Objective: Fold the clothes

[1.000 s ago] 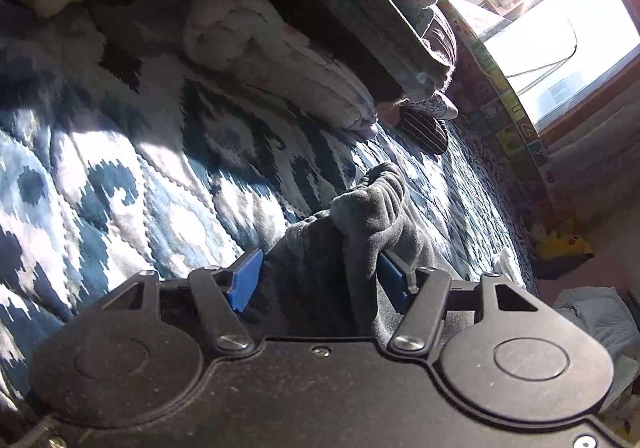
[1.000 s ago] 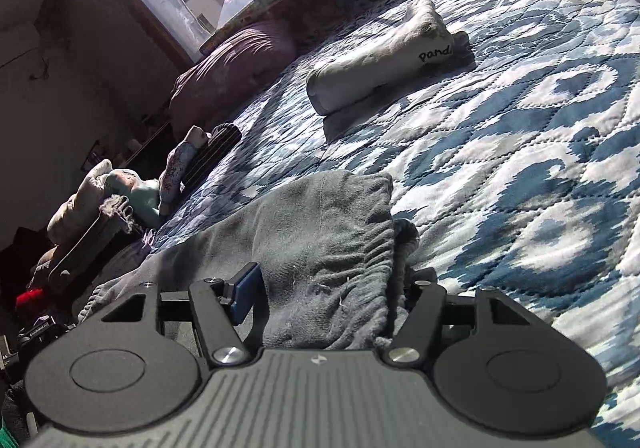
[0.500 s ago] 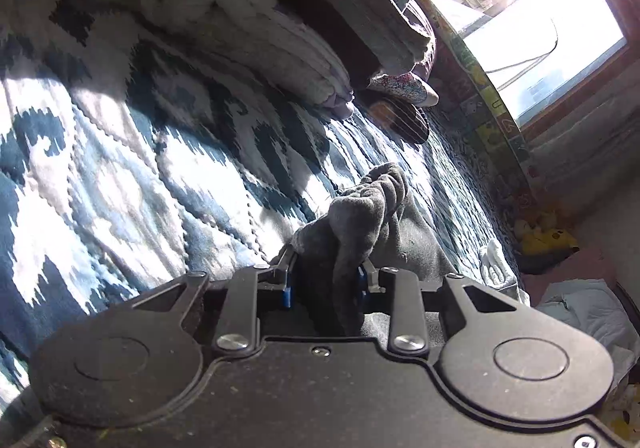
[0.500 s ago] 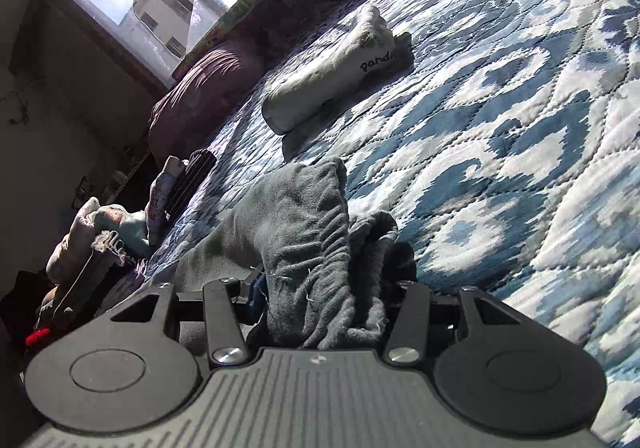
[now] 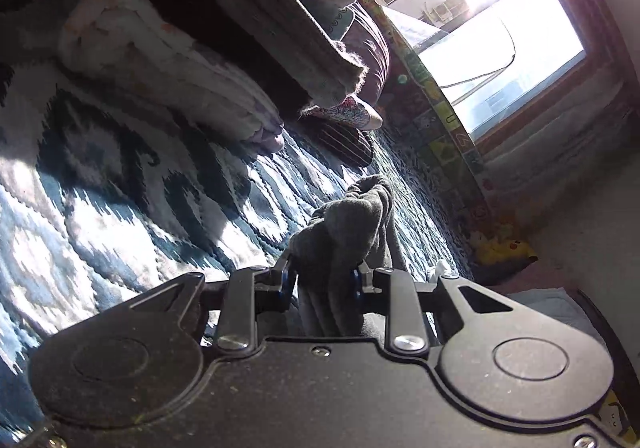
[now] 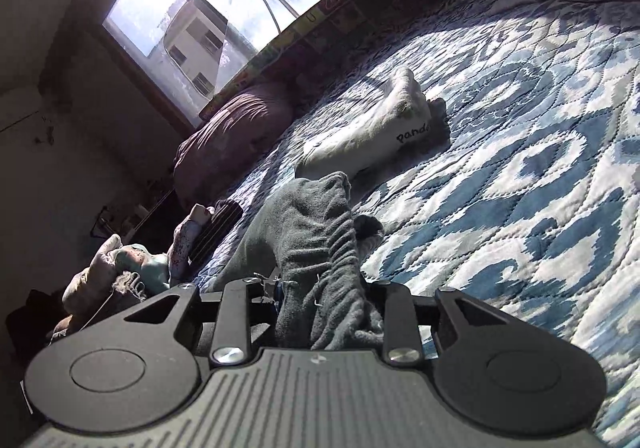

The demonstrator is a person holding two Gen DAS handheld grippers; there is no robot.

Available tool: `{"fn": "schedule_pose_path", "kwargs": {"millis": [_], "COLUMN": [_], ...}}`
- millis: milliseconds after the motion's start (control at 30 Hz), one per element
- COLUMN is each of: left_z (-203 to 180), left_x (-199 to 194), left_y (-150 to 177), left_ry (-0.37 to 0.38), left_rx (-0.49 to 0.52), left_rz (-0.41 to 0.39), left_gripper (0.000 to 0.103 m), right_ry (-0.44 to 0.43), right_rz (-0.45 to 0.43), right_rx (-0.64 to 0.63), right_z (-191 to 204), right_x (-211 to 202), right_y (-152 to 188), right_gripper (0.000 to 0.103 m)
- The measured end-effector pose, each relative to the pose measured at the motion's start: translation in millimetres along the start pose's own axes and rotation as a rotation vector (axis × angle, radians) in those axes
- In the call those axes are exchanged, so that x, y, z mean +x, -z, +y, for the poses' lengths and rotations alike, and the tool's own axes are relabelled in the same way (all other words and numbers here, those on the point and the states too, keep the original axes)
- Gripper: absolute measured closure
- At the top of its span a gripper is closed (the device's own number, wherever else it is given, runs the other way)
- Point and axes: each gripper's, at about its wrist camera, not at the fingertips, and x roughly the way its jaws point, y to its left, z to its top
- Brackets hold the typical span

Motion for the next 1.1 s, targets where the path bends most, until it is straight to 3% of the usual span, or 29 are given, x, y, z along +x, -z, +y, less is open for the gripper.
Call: {"fn": "schedule_pose_path", "kwargs": {"millis": [67,100,167,233,333,433,467,500,533,567,633,800,900,933,1000,1033,1100], "left_z": [6.3,6.5,8.6,13.6,16.5,10.9,4.7,-3.1,-10.0,-18.0,-26.0,-56.8,-64.0,-63.3,-54.7,-43.5,-37.2], "left_x": [6.7,4.7,0.8,-2.5,-5.1,-0.8,3.6,7.8,11.2,17.4,19.5,16.7,36.0,46.6,76.7,86.5,81.3], "left_y": [5.2,4.9,3.2,1.6,-1.5,-8.3,-10.7,-11.5,-11.3,-10.2,-15.8,-34.3,-37.1,-34.2,-23.4,-17.4,-19.5], "left_ry": [-0.013,-0.005,0.006,0.024,0.037,0.057,0.047,0.025,-0.001,-0.021,0.019,0.153,0.150,0.113,-0.035,-0.055,-0.026], "left_rx": [0.015,0.010,0.010,-0.002,-0.030,-0.046,-0.025,0.026,0.077,0.138,0.133,0.151,0.101,0.115,0.170,0.198,0.174], "left_rz": [0.011,0.018,0.034,0.045,0.062,0.096,0.106,0.112,0.112,0.121,0.096,0.007,0.000,0.015,0.090,0.103,0.096], "left_gripper": [0.066,0.065,0.064,0.064,0.061,0.046,0.044,0.052,0.060,0.077,0.080,0.081,0.079,0.076,0.048,0.052,0.051], "right_ry": [0.060,0.053,0.068,0.082,0.038,-0.016,-0.029,-0.026,-0.003,0.007,-0.019,-0.086,-0.075,-0.031,0.102,0.135,0.132], "right_rz": [0.080,0.069,0.056,0.046,0.053,0.072,0.081,0.085,0.082,0.076,0.044,-0.101,-0.085,-0.061,0.011,0.031,0.046], "right_rx": [0.007,0.010,-0.039,-0.056,0.023,0.056,0.055,0.039,0.006,-0.008,0.015,-0.021,0.066,0.072,0.058,0.039,0.021], "right_z": [-8.8,-8.2,-3.8,-4.9,-14.7,-15.9,-14.6,-11.5,-6.4,-3.5,-4.1,5.5,-9.6,-15.6,-26.8,-29.1,-28.1], "right_x": [11.7,9.0,4.6,2.4,2.5,11.6,16.2,20.4,24.1,25.9,21.1,7.3,18.4,27.3,51.1,57.6,59.5], "right_y": [4.6,4.4,4.8,4.8,-1.8,-4.9,-4.5,-3.4,-1.6,-1.6,-10.0,-48.1,-63.2,-63.2,-59.0,-56.2,-54.3], "right_gripper": [0.061,0.059,0.042,0.034,0.032,0.027,0.030,0.035,0.050,0.062,0.073,0.076,0.075,0.072,0.041,0.040,0.037]}}
